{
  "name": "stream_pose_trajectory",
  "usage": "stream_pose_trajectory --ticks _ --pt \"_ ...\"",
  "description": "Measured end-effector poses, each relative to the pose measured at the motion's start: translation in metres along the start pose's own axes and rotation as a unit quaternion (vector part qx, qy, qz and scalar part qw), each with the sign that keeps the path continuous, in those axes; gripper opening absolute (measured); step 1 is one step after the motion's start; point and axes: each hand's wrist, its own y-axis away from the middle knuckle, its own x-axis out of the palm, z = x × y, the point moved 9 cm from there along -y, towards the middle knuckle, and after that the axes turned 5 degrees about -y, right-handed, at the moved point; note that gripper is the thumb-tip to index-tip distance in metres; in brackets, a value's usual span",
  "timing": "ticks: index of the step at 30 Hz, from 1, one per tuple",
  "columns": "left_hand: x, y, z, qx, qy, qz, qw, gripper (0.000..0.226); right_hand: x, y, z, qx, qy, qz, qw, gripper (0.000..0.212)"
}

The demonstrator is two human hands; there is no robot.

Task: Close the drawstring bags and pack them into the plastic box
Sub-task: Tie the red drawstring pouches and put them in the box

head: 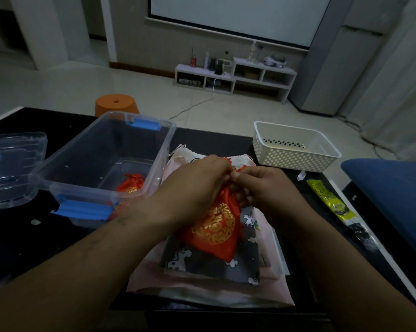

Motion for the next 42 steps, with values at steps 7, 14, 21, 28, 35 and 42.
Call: stream_pose_trajectory --ticks 7,14,21,28,35,42 --pt "-0.005 -0.001 0.002 -0.03 -0.041 -0.032 0.998 0.018 -0.009 0.001 -0.003 -0.005 -0.002 0.01 1.0 0.012" --pt "0.011 0.003 0.006 -0.061 0.129 0.084 0.986 0.021 -0.003 0.001 0.003 -0.057 0.083 0.004 0.995 0.013" --pt "0.009 0.004 0.017 -0.061 0.191 0.061 0.978 0.012 0.005 0.002 0.009 -0.082 0.144 0.013 0.986 0.016" --pt "0.003 0.006 0.016 -0.035 0.195 0.006 0.98 0.01 0.006 0.004 0.01 -0.08 0.132 0.037 0.987 0.014" --pt "0.0 0.005 0.016 -0.01 0.183 -0.027 0.983 0.008 0.004 0.005 0.014 -0.091 0.102 0.062 0.989 0.013" --pt "0.01 0.004 0.018 -0.019 0.193 -0.005 0.981 0.007 -0.002 0.006 0.018 -0.125 0.134 0.012 0.983 0.01"
